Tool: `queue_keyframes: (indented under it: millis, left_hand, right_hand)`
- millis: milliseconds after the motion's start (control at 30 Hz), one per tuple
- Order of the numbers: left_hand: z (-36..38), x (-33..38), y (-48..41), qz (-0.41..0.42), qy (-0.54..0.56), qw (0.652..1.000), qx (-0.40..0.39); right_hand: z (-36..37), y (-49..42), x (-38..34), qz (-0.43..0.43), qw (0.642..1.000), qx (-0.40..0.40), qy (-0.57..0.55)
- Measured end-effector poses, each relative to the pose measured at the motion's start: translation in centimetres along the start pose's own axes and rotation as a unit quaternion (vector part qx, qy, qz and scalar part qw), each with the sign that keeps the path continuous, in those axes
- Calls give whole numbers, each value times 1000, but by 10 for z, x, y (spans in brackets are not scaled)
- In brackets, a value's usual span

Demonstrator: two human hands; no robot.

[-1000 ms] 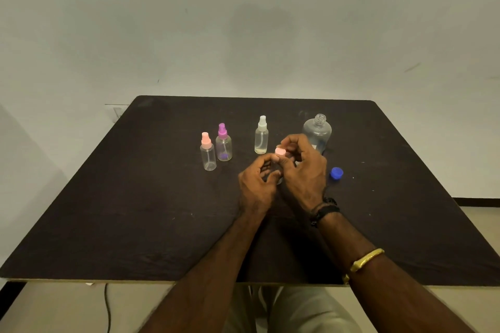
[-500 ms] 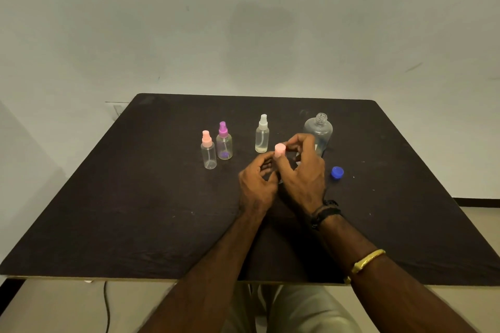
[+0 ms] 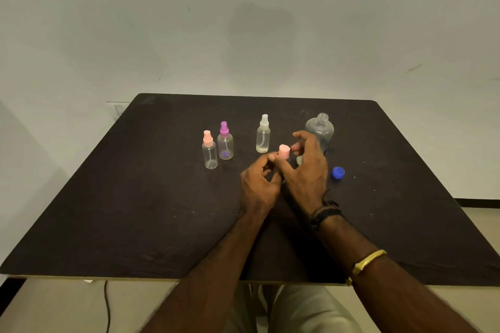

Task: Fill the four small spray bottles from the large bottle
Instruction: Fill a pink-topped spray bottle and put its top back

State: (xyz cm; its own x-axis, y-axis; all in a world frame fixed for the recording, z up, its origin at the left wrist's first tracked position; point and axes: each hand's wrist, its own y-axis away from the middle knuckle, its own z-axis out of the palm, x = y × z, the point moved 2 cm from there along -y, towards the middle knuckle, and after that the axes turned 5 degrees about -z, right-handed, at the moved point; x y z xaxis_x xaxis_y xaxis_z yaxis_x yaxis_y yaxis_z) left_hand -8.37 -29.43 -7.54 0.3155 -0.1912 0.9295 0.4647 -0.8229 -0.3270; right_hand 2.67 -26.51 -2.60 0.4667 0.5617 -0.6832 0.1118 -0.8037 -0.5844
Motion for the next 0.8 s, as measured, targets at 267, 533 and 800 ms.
queue_keyframes:
  millis: [267,533,800]
  left_hand:
    - [0,-2,-1,-6,3,1000,-7]
    - [1,-3,-1,-14,8,1000,-14]
    - [0,-2,-1,-17,16,999,-26]
  right_hand:
    - [3,2,-2,-31,999,-4,-4]
    - [-2,2,-8,-33,999,4,-35]
    - [-7,-2,-12,-38,997,18,-68]
